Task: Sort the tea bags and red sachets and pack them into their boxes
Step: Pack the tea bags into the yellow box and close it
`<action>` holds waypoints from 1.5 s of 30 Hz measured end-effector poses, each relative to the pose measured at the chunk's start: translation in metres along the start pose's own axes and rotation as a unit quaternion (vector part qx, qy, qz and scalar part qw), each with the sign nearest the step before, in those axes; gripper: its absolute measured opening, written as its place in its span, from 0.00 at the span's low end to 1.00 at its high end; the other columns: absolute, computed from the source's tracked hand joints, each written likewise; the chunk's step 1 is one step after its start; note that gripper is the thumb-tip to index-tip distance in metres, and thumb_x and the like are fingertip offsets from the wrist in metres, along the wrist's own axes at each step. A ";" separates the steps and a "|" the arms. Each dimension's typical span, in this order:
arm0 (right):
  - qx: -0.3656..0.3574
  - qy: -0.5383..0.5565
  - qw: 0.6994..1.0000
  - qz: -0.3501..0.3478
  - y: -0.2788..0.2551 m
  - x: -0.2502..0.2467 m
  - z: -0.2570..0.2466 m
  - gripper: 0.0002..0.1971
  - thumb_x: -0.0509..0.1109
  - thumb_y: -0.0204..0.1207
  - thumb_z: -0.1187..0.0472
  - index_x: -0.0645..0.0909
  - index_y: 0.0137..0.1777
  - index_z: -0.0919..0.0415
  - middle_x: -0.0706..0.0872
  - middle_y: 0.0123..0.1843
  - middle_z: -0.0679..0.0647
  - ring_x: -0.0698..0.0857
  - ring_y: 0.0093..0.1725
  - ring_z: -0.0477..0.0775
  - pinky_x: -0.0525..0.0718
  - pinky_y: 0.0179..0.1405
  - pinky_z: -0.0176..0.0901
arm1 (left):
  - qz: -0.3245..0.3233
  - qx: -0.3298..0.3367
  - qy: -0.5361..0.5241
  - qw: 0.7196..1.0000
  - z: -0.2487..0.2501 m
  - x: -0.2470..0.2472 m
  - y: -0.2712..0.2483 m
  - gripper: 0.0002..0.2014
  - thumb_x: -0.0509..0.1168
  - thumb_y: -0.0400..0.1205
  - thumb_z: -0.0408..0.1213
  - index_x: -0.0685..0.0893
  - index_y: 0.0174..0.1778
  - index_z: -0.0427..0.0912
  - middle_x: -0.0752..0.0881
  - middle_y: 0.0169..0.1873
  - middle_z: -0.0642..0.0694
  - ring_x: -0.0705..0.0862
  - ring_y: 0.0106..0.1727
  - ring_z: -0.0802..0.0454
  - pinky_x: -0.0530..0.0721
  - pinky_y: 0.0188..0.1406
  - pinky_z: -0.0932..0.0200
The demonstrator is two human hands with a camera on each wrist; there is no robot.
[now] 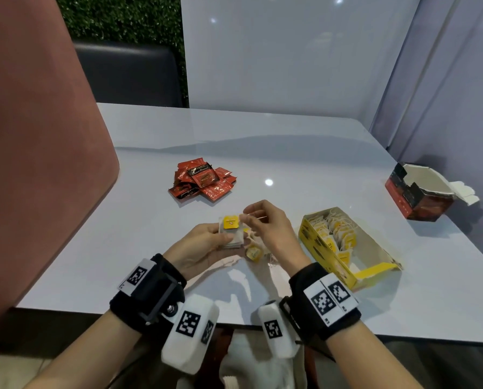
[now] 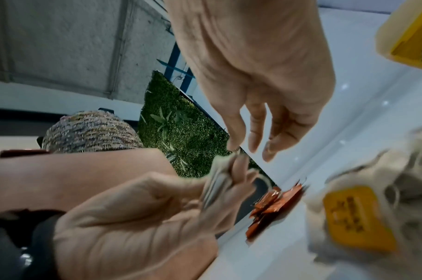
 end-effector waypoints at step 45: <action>0.044 -0.064 0.997 -0.011 -0.016 -0.019 -0.007 0.04 0.77 0.70 0.58 0.84 0.39 0.56 0.87 0.35 0.52 0.81 0.33 0.46 0.76 0.32 0.36 | 0.027 0.036 0.085 0.995 -0.005 0.018 0.002 0.10 0.55 0.85 0.29 0.81 0.54 0.32 0.88 0.44 0.41 0.89 0.40 0.57 0.87 0.41 0.67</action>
Point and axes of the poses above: each hand's wrist, its own y-axis towards the middle knuckle, its own x-axis out of the palm, z = x × y, the point moved 4 cm from there along y, towards the middle knuckle
